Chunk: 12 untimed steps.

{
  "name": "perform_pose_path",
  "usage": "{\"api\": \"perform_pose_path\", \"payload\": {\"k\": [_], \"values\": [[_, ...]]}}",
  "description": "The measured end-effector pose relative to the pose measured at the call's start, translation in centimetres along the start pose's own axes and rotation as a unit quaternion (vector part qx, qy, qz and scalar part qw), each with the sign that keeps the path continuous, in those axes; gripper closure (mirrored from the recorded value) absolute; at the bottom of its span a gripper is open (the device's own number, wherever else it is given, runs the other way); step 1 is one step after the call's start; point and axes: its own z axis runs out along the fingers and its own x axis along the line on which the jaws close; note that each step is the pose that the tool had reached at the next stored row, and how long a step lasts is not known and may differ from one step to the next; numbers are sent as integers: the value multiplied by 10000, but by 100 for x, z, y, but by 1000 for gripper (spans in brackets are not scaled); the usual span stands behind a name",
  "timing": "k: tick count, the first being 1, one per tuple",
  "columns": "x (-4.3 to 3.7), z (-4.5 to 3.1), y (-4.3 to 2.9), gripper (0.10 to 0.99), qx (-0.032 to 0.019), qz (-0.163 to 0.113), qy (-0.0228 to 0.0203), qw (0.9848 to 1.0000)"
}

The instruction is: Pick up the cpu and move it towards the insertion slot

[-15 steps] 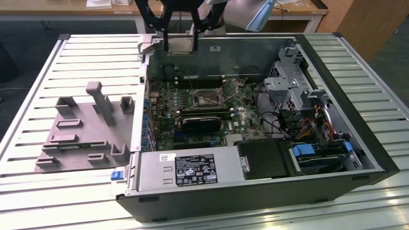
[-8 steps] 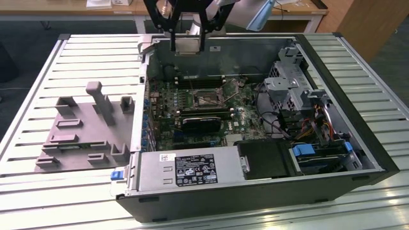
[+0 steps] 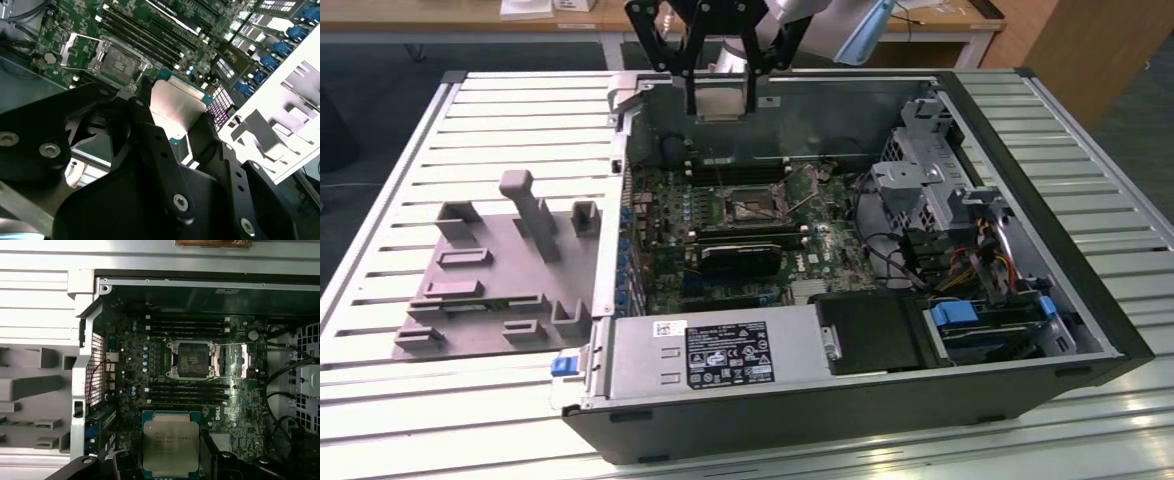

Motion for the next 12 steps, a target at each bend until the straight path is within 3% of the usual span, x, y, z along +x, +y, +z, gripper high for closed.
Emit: {"api": "perform_pose_path", "payload": {"k": [12], "values": [[-285,105,24,545,-1,0,0,10000]]}}
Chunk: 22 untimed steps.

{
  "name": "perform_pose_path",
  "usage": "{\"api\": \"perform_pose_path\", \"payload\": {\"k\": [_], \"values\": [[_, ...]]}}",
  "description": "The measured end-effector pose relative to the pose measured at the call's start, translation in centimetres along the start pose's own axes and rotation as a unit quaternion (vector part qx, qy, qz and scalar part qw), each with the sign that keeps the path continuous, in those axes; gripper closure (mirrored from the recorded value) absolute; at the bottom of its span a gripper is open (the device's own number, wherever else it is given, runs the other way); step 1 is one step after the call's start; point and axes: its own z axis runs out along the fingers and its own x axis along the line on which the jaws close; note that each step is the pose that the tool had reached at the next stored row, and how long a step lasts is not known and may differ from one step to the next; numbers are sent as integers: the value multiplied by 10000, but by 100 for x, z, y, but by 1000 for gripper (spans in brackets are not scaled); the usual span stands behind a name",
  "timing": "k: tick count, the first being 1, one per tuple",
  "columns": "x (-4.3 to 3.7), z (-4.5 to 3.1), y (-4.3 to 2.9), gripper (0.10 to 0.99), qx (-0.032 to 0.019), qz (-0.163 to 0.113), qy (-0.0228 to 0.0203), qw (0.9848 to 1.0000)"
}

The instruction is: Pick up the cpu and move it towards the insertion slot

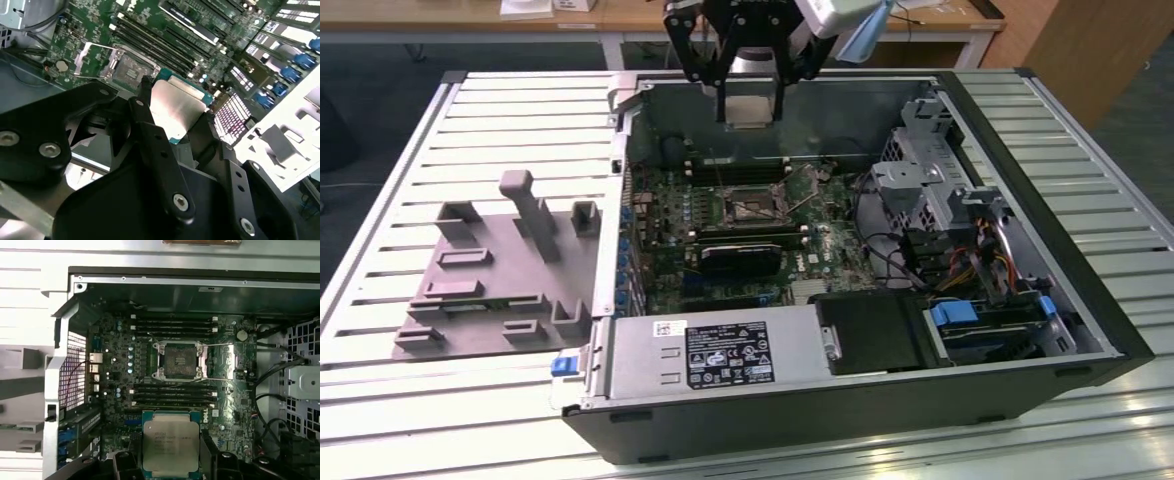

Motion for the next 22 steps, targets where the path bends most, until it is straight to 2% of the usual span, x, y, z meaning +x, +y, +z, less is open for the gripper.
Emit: {"api": "perform_pose_path", "payload": {"k": [15,22], "values": [[-299,152,77,545,1,0,1,10000],[-343,240,178,545,0,0,0,10000]]}}
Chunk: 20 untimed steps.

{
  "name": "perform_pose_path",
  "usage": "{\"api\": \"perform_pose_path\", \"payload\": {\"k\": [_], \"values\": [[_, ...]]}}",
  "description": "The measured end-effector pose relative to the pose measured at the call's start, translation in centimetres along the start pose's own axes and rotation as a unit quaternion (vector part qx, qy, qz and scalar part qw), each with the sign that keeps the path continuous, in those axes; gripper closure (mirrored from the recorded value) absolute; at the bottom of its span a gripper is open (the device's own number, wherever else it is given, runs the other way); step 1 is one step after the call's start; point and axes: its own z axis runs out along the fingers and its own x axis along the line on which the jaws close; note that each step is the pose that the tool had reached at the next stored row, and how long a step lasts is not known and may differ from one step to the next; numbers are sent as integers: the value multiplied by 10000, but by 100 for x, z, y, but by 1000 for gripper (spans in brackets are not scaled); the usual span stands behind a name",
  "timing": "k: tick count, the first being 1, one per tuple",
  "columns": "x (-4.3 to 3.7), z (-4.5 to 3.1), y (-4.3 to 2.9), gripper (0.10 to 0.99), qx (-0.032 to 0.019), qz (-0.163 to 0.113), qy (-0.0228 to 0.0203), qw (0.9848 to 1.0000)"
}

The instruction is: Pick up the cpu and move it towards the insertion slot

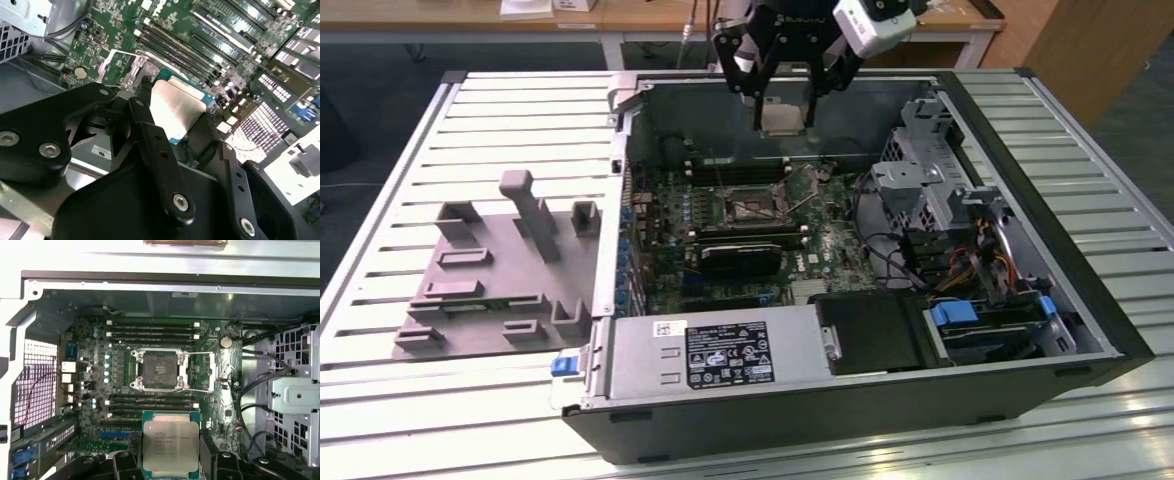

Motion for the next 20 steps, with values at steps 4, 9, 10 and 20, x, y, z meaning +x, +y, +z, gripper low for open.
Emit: {"api": "perform_pose_path", "payload": {"k": [4,9,10,20], "values": [[-10,46,87,545,0,0,0,10000],[-18,92,201,545,1,0,0,10000],[-20,102,223,545,-1,0,0,10000],[-51,187,356,545,0,1,0,10000]]}}
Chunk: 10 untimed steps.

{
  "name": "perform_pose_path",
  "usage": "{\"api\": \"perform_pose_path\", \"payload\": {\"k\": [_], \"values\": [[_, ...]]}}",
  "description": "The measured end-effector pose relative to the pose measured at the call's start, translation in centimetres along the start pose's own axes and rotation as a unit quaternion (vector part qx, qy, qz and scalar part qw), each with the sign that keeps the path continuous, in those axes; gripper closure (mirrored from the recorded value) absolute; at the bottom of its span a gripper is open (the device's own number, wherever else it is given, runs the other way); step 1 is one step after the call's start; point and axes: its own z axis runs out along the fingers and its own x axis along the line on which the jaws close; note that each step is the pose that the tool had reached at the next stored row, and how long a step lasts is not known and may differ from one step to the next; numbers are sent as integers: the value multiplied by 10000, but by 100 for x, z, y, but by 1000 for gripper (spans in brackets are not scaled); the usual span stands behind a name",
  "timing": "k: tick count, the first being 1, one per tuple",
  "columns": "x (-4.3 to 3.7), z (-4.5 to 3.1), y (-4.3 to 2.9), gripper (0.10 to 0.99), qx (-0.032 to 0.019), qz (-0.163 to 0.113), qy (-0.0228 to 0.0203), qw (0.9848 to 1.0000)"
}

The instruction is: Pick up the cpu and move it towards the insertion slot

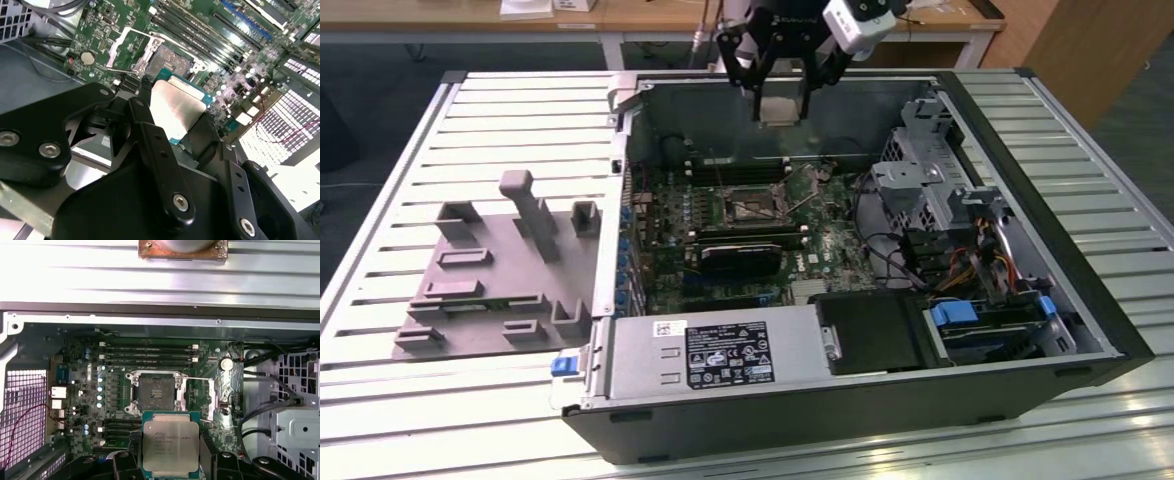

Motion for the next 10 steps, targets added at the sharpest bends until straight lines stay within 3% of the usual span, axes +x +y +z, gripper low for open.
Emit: {"api": "perform_pose_path", "payload": {"k": [4,10], "values": [[-1,70,44,545,0,0,0,10000],[-1,72,45,545,7,-1,0,10000]]}}
